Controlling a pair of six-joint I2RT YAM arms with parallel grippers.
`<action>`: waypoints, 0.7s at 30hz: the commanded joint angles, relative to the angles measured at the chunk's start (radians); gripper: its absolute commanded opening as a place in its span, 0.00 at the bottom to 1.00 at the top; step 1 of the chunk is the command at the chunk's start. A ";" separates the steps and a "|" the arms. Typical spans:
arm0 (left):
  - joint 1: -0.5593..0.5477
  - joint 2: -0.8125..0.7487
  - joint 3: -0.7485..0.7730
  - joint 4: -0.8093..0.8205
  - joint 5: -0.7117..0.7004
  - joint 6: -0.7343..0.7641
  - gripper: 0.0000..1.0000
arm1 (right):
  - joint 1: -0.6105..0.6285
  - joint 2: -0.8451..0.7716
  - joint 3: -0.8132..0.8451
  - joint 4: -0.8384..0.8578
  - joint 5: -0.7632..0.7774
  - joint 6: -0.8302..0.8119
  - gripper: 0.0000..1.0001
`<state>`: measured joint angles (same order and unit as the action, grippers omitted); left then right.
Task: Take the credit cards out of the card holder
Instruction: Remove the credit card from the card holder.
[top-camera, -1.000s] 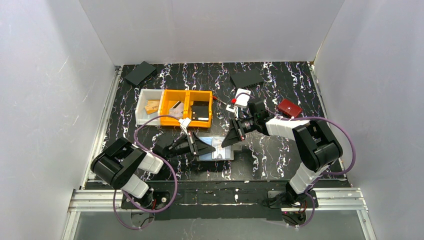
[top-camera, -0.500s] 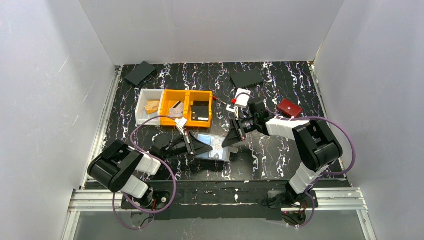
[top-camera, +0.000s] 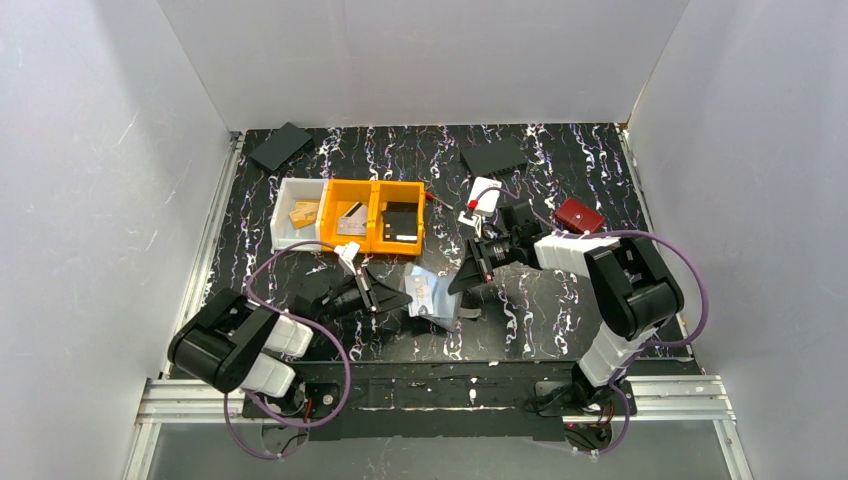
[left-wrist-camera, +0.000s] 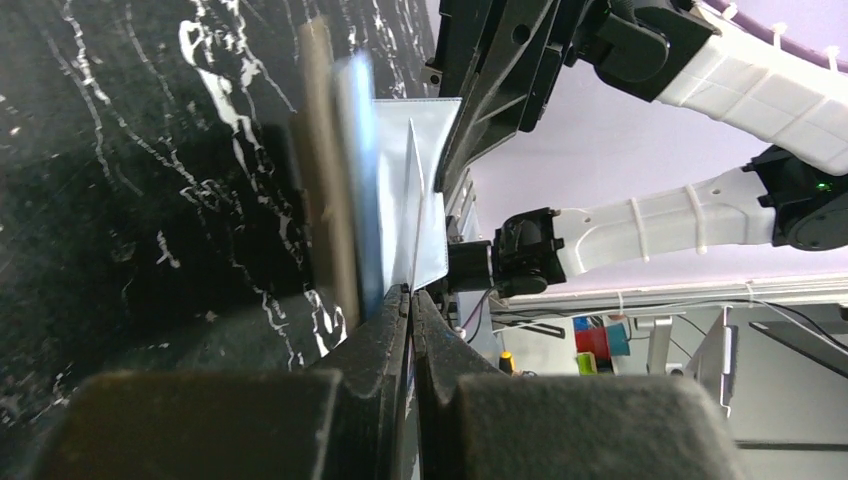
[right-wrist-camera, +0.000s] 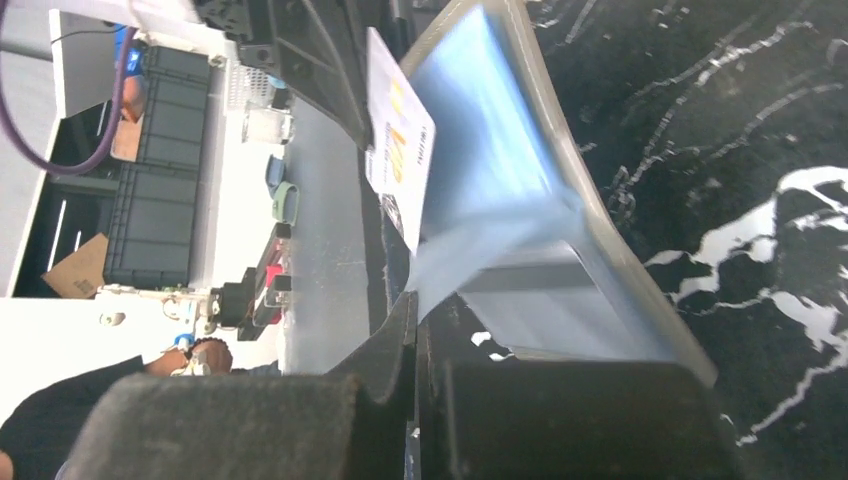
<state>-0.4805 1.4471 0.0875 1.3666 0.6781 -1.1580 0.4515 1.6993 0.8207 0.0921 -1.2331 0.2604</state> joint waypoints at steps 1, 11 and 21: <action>0.017 -0.073 -0.018 -0.087 0.002 0.049 0.00 | -0.010 0.030 0.029 -0.071 0.074 -0.085 0.01; 0.042 -0.229 -0.014 -0.318 -0.009 0.129 0.00 | -0.007 0.106 0.103 -0.303 0.290 -0.256 0.01; 0.043 -0.430 -0.012 -0.512 -0.008 0.167 0.00 | 0.009 0.021 0.172 -0.473 0.415 -0.462 0.02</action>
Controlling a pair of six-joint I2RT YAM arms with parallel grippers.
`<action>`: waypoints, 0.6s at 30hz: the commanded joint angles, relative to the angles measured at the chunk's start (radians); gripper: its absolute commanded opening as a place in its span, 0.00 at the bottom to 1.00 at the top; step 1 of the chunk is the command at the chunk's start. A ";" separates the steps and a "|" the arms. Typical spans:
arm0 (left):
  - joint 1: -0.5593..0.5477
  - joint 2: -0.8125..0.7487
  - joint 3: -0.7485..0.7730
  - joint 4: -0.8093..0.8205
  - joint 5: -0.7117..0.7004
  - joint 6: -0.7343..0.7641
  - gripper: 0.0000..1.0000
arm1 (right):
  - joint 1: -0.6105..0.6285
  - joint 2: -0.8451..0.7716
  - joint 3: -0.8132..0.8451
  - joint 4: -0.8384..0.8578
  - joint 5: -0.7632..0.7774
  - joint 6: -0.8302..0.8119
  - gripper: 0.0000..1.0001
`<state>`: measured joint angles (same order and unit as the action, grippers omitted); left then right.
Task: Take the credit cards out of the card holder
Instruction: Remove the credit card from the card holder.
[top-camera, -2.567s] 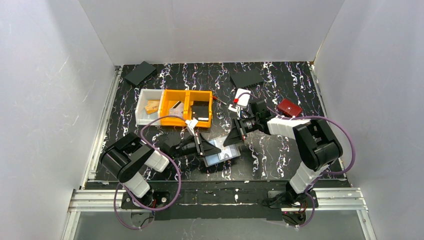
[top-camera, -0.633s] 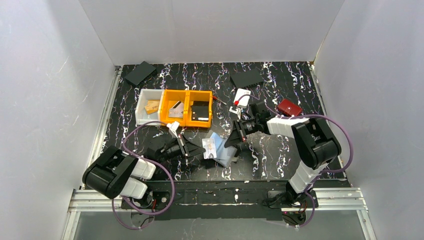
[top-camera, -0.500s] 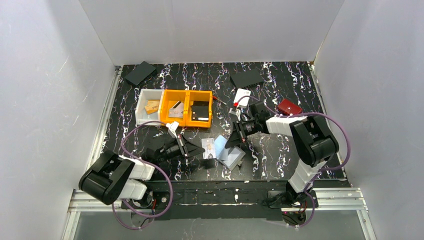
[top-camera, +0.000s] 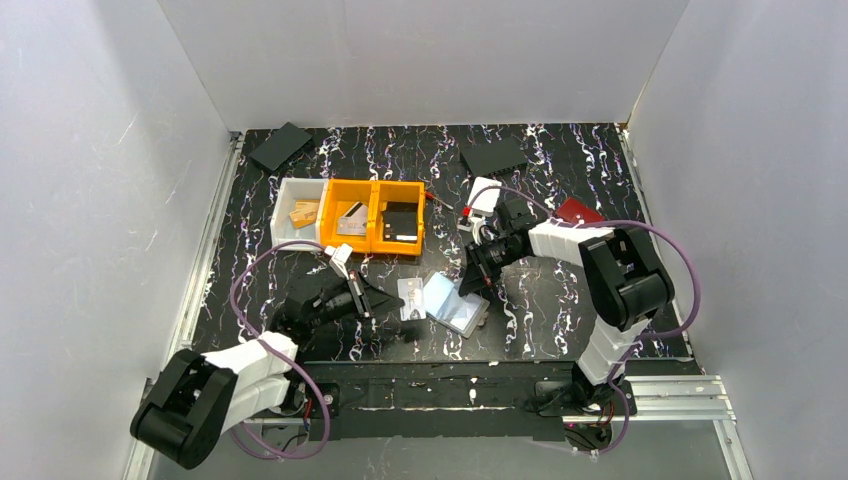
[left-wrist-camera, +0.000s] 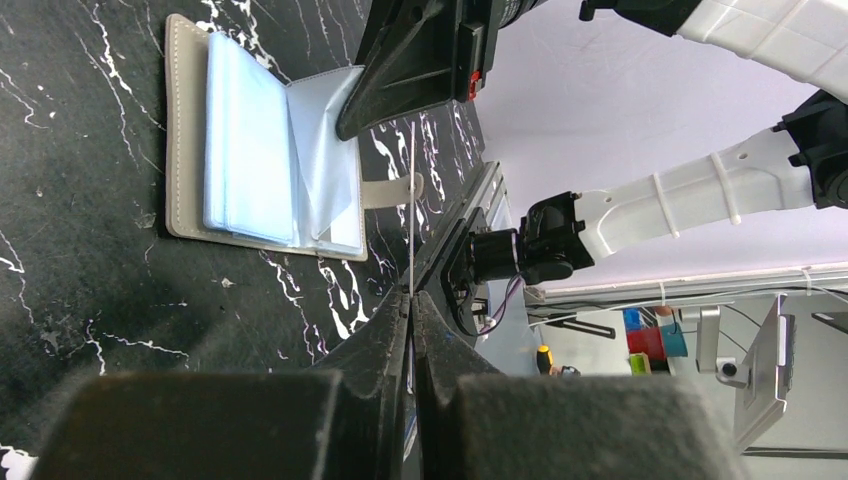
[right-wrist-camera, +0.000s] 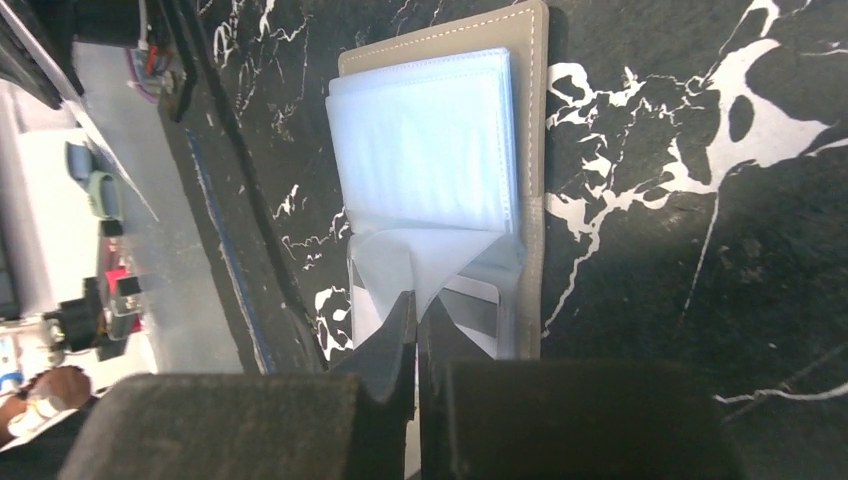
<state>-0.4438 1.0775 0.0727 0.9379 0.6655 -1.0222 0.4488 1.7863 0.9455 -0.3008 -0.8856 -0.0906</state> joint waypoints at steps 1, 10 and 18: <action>0.007 -0.072 0.004 -0.088 0.006 0.024 0.00 | 0.014 -0.069 0.057 -0.093 0.073 -0.122 0.02; 0.007 -0.170 0.023 -0.157 -0.007 -0.020 0.00 | 0.049 0.041 0.214 -0.303 0.041 -0.245 0.13; 0.007 -0.258 0.030 -0.232 -0.016 -0.030 0.00 | 0.129 0.210 0.428 -0.460 -0.145 -0.284 0.51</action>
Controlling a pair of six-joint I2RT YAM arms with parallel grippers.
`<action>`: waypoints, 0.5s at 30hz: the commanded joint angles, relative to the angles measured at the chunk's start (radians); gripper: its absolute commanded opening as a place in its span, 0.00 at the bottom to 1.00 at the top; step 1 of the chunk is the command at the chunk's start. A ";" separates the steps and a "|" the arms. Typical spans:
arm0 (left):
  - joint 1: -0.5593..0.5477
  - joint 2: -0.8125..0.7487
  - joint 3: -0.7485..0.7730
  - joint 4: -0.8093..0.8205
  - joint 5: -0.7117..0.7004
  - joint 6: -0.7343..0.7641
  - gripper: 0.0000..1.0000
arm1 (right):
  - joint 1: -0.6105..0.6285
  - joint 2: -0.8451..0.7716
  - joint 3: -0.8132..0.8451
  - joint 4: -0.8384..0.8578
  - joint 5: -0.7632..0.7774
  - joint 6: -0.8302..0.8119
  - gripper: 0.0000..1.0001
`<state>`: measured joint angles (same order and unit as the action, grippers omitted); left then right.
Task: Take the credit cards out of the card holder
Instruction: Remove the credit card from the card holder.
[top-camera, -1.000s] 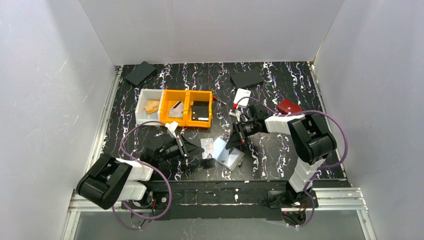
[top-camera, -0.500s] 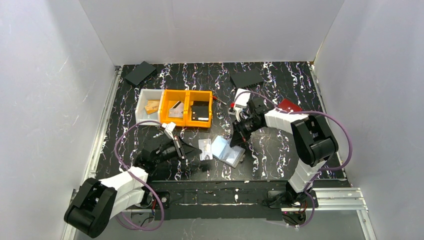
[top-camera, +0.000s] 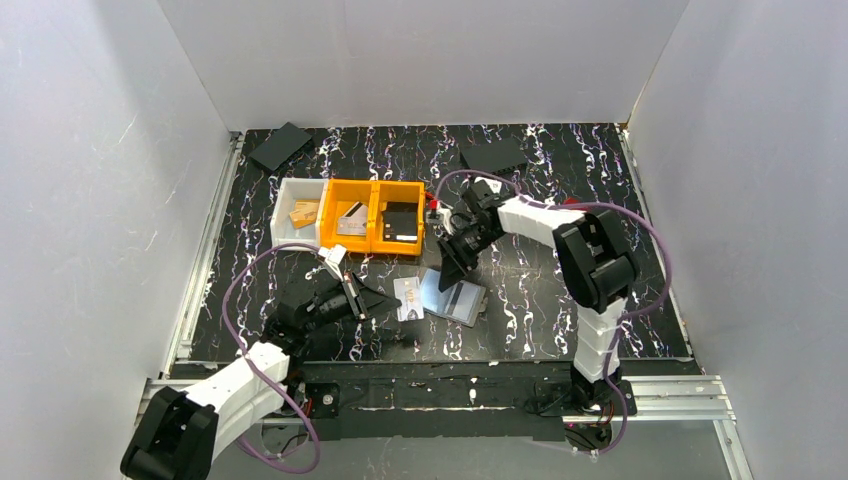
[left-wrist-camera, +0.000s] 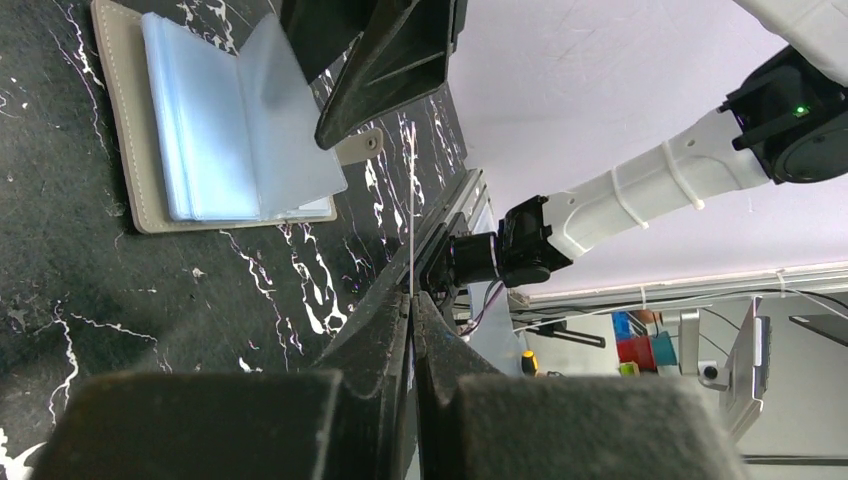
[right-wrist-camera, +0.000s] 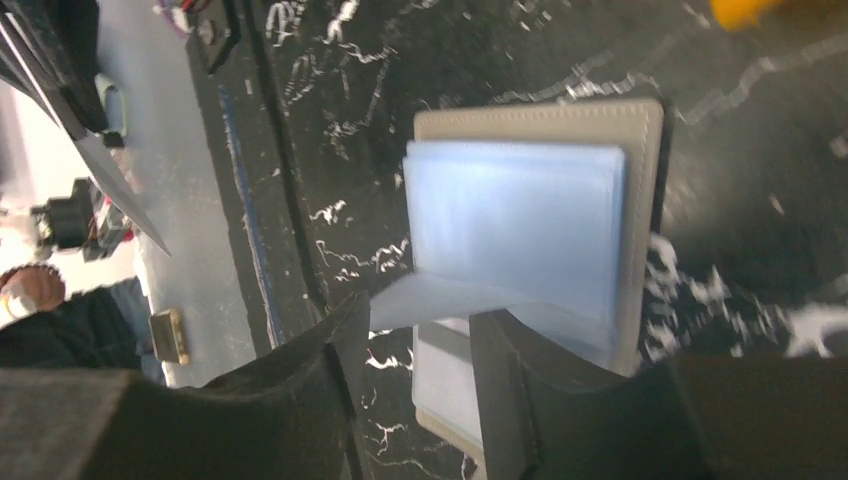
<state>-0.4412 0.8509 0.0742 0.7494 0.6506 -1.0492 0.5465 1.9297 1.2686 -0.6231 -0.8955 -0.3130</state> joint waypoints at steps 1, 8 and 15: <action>0.004 -0.036 0.029 -0.046 0.003 -0.007 0.00 | 0.038 0.086 0.126 -0.177 -0.166 -0.092 0.53; -0.004 -0.064 0.044 -0.047 0.052 -0.004 0.00 | 0.034 0.009 0.105 -0.356 -0.269 -0.371 0.72; -0.028 -0.041 0.071 -0.047 0.024 0.003 0.00 | 0.033 -0.182 -0.009 -0.295 -0.296 -0.436 0.93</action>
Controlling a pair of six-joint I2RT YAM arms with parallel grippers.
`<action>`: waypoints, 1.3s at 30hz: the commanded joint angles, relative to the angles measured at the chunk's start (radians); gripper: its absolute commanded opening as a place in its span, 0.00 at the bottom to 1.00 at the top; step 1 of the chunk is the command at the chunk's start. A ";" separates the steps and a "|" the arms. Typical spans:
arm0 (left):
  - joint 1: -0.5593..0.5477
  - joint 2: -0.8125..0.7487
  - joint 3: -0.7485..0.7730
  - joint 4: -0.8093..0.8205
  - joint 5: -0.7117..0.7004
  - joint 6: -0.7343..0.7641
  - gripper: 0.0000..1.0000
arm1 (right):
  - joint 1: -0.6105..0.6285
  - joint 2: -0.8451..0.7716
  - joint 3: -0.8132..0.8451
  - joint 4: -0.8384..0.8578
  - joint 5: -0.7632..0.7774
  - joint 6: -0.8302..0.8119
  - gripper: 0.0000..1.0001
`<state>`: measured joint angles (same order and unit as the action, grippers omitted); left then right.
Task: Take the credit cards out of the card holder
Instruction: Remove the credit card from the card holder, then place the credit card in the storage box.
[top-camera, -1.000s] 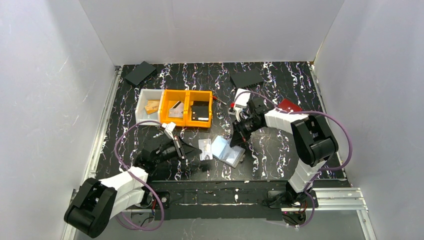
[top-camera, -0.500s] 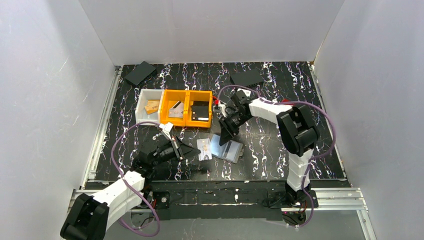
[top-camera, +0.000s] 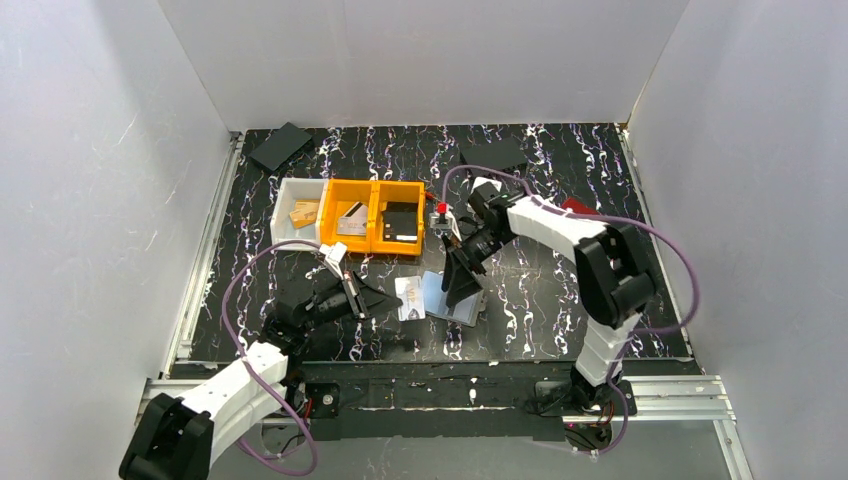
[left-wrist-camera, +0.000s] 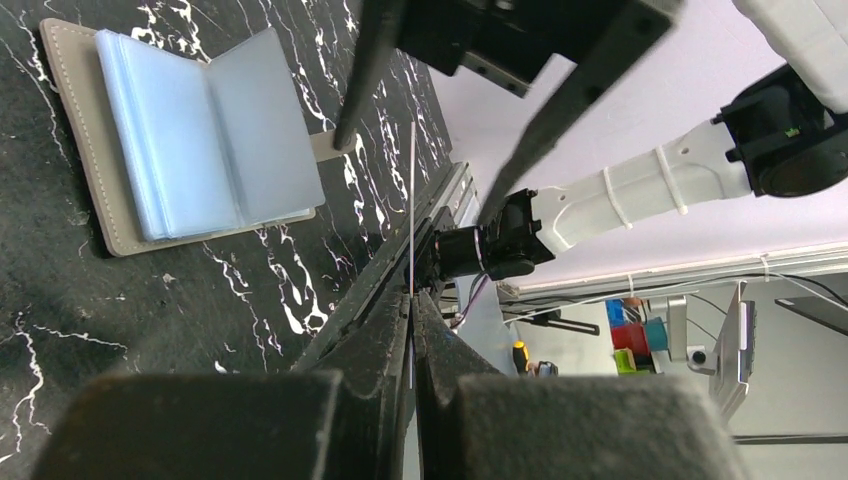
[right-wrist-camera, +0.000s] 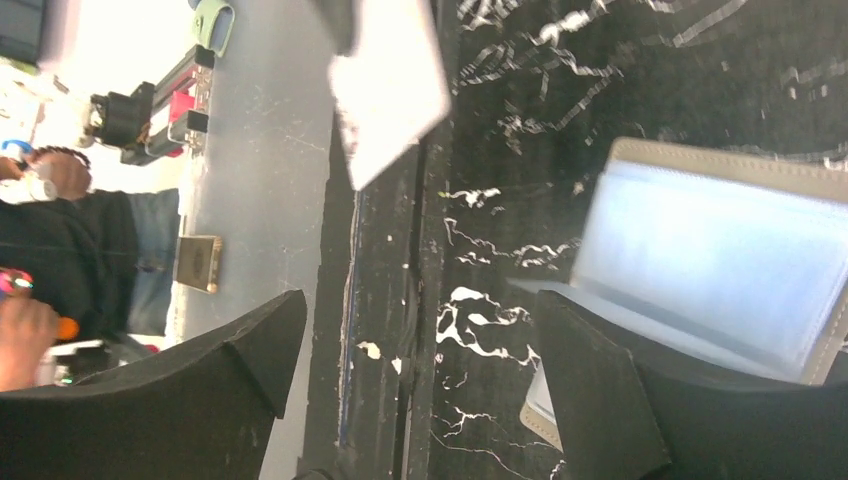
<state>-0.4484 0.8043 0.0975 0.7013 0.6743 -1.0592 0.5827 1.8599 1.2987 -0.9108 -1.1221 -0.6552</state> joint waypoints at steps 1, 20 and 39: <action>-0.040 0.014 0.056 0.001 -0.011 0.017 0.00 | -0.004 -0.137 -0.059 0.015 -0.087 -0.091 0.95; -0.223 0.115 0.180 0.011 -0.213 0.084 0.00 | -0.075 -0.371 -0.460 1.199 -0.107 0.967 0.89; -0.250 0.098 0.195 0.031 -0.290 0.075 0.02 | -0.036 -0.361 -0.512 1.507 -0.152 1.245 0.01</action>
<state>-0.6949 0.9188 0.2497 0.7090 0.4088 -0.9951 0.5400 1.5131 0.7765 0.5465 -1.2343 0.5842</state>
